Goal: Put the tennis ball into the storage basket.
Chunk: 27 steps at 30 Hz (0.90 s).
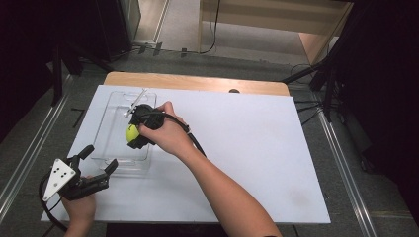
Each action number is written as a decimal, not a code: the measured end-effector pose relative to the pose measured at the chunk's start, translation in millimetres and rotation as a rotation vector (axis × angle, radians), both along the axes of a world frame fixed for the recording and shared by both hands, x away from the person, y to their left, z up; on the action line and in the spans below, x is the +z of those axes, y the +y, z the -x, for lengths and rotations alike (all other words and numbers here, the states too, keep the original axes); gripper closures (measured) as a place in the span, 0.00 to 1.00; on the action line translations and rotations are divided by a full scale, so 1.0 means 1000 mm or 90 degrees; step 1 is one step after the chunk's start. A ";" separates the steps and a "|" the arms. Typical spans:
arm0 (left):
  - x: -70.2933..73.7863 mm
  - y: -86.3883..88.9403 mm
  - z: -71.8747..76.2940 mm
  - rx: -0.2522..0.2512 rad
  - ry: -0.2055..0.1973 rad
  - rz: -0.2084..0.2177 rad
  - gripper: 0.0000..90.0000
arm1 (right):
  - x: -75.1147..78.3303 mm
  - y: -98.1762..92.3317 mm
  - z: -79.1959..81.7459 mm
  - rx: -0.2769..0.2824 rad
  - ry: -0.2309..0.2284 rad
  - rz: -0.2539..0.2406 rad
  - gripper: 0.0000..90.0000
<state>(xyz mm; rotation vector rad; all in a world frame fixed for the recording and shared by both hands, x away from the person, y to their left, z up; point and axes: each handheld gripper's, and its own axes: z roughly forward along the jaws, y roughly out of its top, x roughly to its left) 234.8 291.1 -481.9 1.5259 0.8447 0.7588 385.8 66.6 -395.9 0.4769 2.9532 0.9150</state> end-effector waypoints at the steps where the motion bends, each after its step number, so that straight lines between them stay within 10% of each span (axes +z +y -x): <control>1: 0.000 0.000 0.000 0.000 0.000 0.001 0.13 | -0.001 0.001 0.000 -0.003 0.002 -0.001 0.26; 27: 0.000 0.000 0.000 -0.001 0.001 0.001 0.13 | -0.022 0.015 0.000 0.021 0.008 0.025 0.26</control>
